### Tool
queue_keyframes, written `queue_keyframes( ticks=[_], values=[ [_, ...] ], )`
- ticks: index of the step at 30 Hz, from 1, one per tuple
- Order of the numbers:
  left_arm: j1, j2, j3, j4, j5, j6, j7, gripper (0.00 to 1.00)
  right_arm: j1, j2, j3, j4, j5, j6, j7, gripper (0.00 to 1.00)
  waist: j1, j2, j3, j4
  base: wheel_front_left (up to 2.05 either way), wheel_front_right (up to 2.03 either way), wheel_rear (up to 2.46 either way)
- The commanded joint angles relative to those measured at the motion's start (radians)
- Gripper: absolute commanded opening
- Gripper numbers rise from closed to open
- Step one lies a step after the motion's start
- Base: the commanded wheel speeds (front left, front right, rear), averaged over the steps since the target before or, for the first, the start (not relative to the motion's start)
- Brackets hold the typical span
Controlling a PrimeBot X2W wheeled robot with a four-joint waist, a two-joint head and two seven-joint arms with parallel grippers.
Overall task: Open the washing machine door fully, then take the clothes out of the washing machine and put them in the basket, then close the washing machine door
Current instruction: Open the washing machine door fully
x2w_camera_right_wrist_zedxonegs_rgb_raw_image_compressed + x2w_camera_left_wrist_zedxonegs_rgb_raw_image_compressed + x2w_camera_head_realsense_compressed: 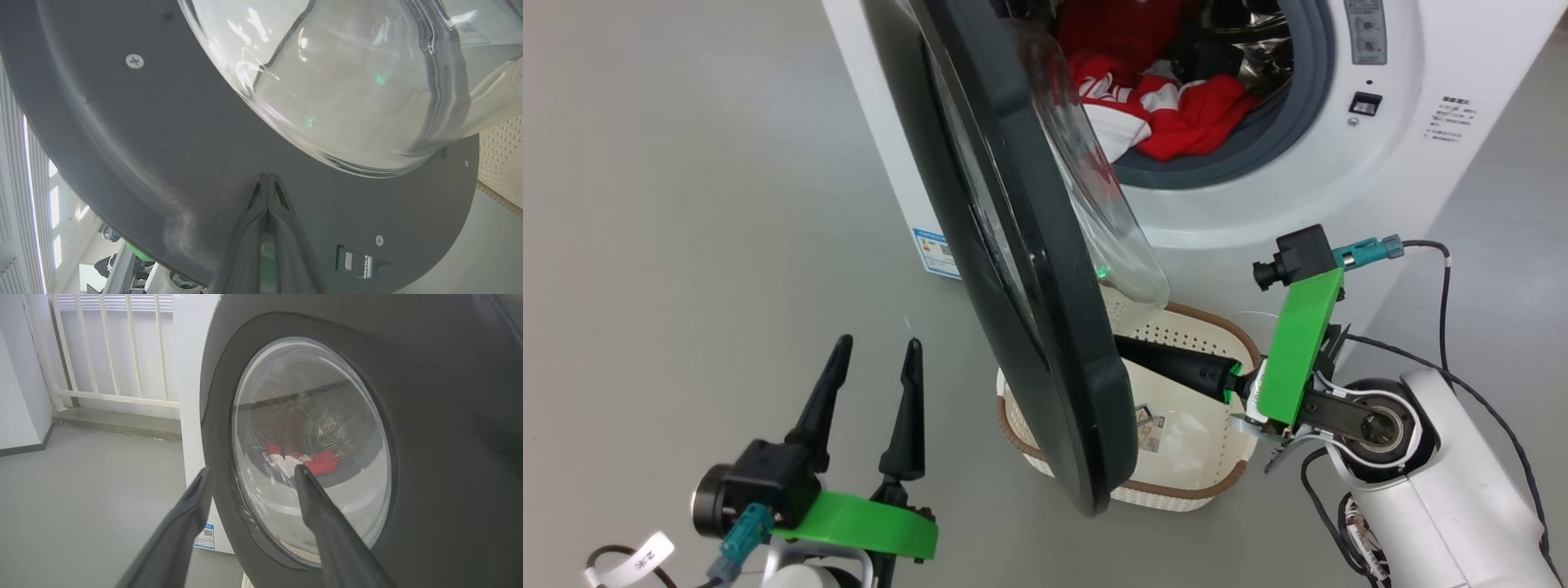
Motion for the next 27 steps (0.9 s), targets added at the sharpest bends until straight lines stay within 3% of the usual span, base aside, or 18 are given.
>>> queue_keyframes(
  ticks=[1, 13, 27],
  values=[
    [-0.01, 0.016, 0.029, -0.029, -0.005, 0.009, -0.009, 1.0, 0.01, 0.016, 0.027, -0.033, 0.017, 0.008, 0.004, 0.0, 0.0, 0.0, -0.004, 0.016, 0.0, 0.0, 0.0],
    [-0.005, 0.016, 0.021, -0.031, -0.012, 0.013, -0.009, 1.0, 0.006, 0.016, 0.074, -0.025, 0.045, 0.008, -0.009, 0.0, 0.0, 0.0, -0.011, 0.081, 0.0, 0.0, 0.0],
    [0.0, 0.016, 0.016, -0.031, -0.018, 0.016, -0.009, 1.0, -0.007, 0.016, 0.124, -0.015, 0.08, 0.008, -0.027, 0.0, 0.0, 0.0, -0.017, 0.111, 0.0, 0.0, 0.0]
  ],
)
